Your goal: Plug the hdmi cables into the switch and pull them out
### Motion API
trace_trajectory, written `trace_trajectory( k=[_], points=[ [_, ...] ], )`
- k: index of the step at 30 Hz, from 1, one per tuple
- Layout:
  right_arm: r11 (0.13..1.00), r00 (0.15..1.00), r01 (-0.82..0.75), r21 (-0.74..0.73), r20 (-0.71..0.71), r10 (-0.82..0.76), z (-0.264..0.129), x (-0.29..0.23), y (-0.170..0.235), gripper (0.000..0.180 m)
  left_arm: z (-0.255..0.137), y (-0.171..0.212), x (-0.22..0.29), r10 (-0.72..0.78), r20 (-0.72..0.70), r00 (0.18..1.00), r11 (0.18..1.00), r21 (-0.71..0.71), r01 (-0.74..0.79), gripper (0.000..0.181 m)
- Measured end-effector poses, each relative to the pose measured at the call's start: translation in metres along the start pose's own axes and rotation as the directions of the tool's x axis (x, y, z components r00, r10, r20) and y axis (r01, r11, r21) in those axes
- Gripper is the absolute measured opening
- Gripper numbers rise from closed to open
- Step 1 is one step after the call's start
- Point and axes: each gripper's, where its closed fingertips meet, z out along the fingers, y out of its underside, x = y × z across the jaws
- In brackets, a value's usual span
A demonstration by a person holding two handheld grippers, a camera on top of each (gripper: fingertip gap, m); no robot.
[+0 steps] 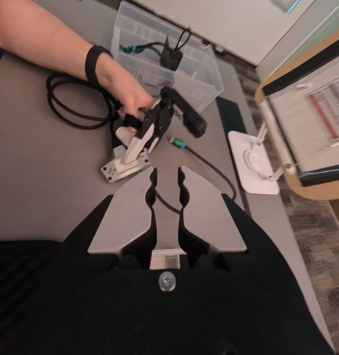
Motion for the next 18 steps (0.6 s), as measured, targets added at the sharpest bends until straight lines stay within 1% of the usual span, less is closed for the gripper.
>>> trace_trajectory(
  k=[2, 4, 7, 9, 12, 14, 15, 18],
  points=[
    [0.996, 0.998, 0.03, -0.086, 0.062, -0.024, 0.023, -0.009, 0.011, 0.024, -0.006, -0.005, -0.001, 0.065, 0.051, 0.997, 0.997, 0.025, -0.066, 0.021],
    [0.987, 0.99, 0.08, -0.138, 0.124, -0.063, 0.05, -0.019, 0.018, 0.024, -0.011, -0.004, 0.0, 0.121, 0.096, 0.988, 0.993, 0.006, -0.122, 0.021],
    [0.957, 0.982, 0.138, -0.255, 0.163, -0.098, 0.082, -0.022, 0.041, 0.023, -0.016, 0.0, 0.001, 0.175, 0.14, 0.975, 0.984, -0.009, -0.175, 0.021],
    [0.924, 0.974, 0.191, -0.33, 0.181, -0.136, 0.094, -0.025, 0.058, 0.023, -0.019, 0.0, 0.003, 0.175, 0.139, 0.975, 0.984, -0.002, -0.177, 0.021],
    [0.888, 0.964, 0.255, -0.382, 0.176, -0.201, 0.112, -0.025, 0.069, 0.022, -0.024, -0.002, 0.008, 0.155, 0.103, 0.982, 0.987, 0.024, -0.159, 0.021],
    [0.845, 0.951, 0.309, -0.436, 0.158, -0.266, 0.118, -0.019, 0.077, 0.016, -0.025, -0.002, 0.01, 0.158, 0.111, 0.981, 0.986, 0.029, -0.162, 0.021],
    [0.835, 0.943, 0.333, -0.438, 0.159, -0.292, 0.118, -0.018, 0.076, 0.014, -0.026, -0.001, 0.009, 0.159, 0.121, 0.98, 0.986, 0.022, -0.163, 0.021],
    [0.827, 0.947, 0.321, -0.462, 0.176, -0.269, 0.116, -0.022, 0.075, 0.011, -0.025, 0.001, 0.011, 0.15, 0.109, 0.983, 0.988, 0.013, -0.153, 0.021]
  ],
)
